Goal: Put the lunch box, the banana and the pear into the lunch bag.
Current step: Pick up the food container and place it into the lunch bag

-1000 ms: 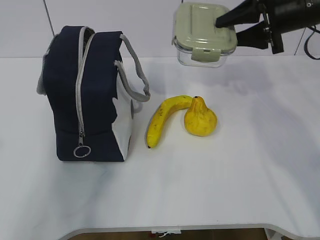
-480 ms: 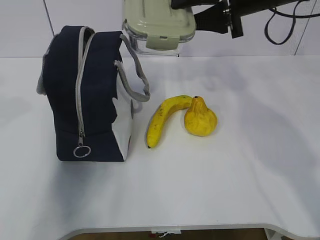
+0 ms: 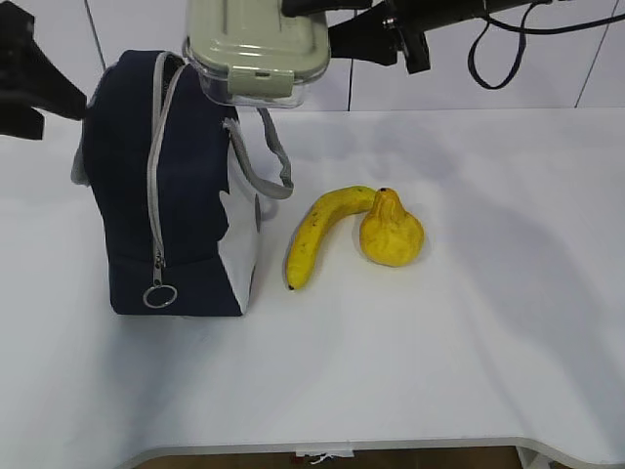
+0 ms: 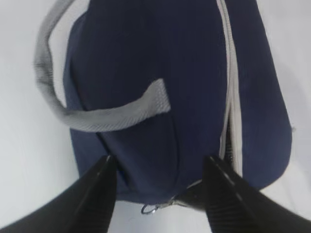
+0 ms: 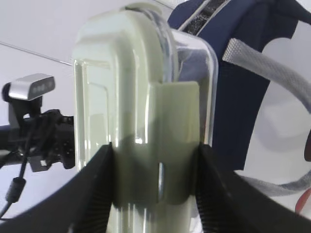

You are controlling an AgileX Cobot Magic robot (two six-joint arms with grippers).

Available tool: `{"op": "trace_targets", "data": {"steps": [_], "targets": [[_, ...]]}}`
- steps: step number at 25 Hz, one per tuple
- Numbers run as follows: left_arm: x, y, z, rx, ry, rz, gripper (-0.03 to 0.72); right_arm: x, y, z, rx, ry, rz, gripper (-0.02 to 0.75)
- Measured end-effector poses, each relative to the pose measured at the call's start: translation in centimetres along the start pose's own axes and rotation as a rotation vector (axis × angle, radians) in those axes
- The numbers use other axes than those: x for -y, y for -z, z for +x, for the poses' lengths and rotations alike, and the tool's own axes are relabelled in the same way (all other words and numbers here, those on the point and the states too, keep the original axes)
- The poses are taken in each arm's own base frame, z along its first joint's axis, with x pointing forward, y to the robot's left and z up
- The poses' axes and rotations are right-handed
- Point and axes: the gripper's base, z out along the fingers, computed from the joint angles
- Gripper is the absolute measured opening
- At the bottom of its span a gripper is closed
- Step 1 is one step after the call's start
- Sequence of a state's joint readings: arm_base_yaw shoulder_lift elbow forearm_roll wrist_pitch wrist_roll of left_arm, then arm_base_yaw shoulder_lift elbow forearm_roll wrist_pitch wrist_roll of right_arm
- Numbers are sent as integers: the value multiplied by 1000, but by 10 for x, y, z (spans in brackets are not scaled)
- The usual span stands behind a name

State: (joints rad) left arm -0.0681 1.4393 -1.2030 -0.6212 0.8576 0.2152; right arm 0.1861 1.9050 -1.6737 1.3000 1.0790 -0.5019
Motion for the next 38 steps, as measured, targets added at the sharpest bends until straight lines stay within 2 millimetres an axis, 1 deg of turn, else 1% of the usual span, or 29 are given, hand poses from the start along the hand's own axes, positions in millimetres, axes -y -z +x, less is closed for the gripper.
{"op": "trace_targets", "data": {"steps": [3,8,10,12,16,17,18,23,25,29,33,35,38], "targets": [[-4,-17,-5,-27,-5,29,426,0,-1,-2,23,-2,7,379],[-10,-38,-11,-68,4,56,424,0,-2,-6,70,-14,8,379],[-12,-45,-11,-101,5,66,401,-3,-5,-6,83,-21,-4,379],[-13,-49,-11,-128,3,74,323,-6,-9,-4,80,-22,-14,379],[-12,-48,-11,-145,-16,85,69,-4,-22,1,53,-39,-27,379],[-11,-47,-11,-150,-21,89,28,-2,-27,3,41,-43,-28,379],[-10,-47,-11,-155,-23,92,9,-2,-31,4,35,-45,-28,379],[-8,-44,-11,-180,-33,104,-3,-6,-45,11,16,-39,-29,379],[-8,-44,-10,-187,-34,106,-3,-3,-47,11,20,-44,-22,379],[-8,-44,-9,-201,-37,109,-4,11,-54,15,-16,-24,37,379],[-7,-43,-6,-230,-37,119,-4,32,-57,23,-99,43,173,379],[-7,-43,-6,-237,-40,121,-4,39,-57,25,-125,63,223,379],[-6,-43,-6,-236,-41,122,-4,42,-56,25,-128,75,259,379]]}}
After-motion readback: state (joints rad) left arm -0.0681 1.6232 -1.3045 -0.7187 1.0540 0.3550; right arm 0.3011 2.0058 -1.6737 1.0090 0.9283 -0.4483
